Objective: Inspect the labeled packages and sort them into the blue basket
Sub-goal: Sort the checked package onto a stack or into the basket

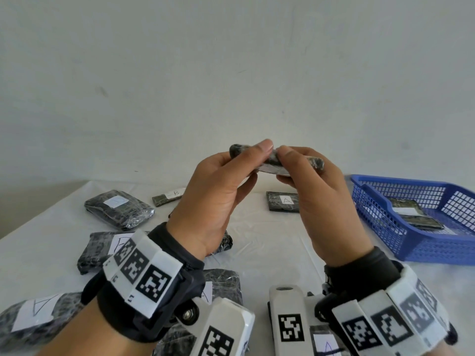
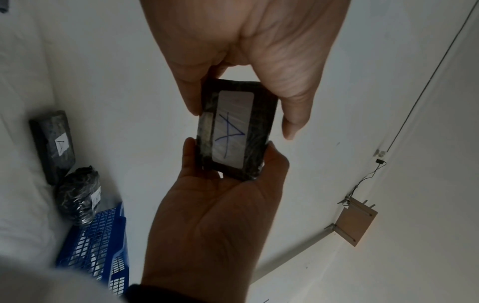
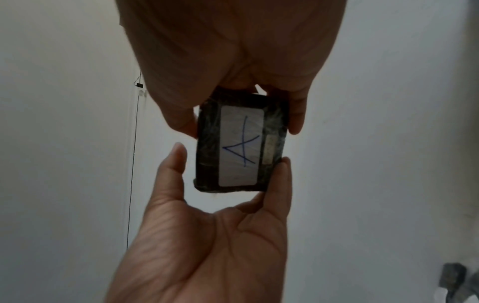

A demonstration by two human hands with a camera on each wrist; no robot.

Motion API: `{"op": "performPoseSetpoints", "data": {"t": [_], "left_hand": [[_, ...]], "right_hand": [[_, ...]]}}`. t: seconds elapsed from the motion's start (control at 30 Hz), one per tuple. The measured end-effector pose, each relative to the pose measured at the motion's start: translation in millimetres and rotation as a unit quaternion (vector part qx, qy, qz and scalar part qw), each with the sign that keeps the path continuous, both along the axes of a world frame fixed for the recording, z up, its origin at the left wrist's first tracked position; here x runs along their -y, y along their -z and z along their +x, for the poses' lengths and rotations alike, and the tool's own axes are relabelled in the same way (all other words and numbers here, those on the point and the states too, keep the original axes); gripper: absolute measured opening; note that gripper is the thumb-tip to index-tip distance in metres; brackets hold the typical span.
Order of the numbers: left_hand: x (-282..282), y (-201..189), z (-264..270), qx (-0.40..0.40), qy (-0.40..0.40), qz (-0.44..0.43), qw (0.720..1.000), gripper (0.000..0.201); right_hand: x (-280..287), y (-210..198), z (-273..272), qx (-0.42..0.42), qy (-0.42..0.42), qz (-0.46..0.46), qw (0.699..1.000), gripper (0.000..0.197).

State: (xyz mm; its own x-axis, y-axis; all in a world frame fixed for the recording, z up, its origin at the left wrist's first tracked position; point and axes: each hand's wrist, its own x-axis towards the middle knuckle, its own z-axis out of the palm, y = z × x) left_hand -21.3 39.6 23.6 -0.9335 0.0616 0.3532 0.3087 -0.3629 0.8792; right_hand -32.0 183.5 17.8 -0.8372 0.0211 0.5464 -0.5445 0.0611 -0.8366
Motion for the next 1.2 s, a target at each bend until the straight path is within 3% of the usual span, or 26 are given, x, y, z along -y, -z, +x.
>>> {"op": "performPoseSetpoints", "data": {"t": [0.2,0.3,0.4,0.47,0.53,0.63,0.7,0.73,0.83,0.97,1.2], "left_hand": [[-1,1,0,0.009,0.013,0.041,0.999,0.021],[2,0,-3,0.015,0.016,0.073,0.997,0.023],[7,-2,-7,0.059,0.008,0.106,0.993,0.029],[10,-2,-9,0.083,-0.014,0.081,0.993,0.028],[12,0,-10,0.067,-0.030,0.006,0.997,0.032],[10,5,-10,0.023,-0.029,-0.087,0.996,0.064],[11,5,-11,0.009,-0.038,-0.098,0.994,0.057],[12,4,-11,0.010,-0.039,-0.093,0.995,0.041],[16,1,-11,0.033,-0.012,-0.043,0.998,0.021],[14,-2,-8,0.058,0.025,0.012,0.998,0.020],[7,0,-5,0.036,0.014,0.008,0.999,0.023]], "right_hand": [[-4,-2,1,0.001,0.003,0.018,1.000,0.055],[-7,-3,2,0.003,-0.045,0.015,0.999,0.048],[-12,-4,1,-0.014,-0.052,0.036,0.998,0.027],[-16,-3,-3,-0.048,0.021,0.088,0.995,0.015],[-15,1,-5,-0.069,0.086,0.151,0.982,0.024],[-7,4,-1,-0.087,0.103,0.189,0.973,0.029],[-3,5,1,-0.096,0.089,0.182,0.975,0.023],[-1,5,1,-0.088,0.077,0.170,0.979,0.023],[3,9,-2,-0.013,0.026,0.121,0.992,0.051],[8,10,-3,0.008,-0.021,0.085,0.996,0.046],[5,6,1,0.037,-0.046,0.038,0.998,0.036]]}}
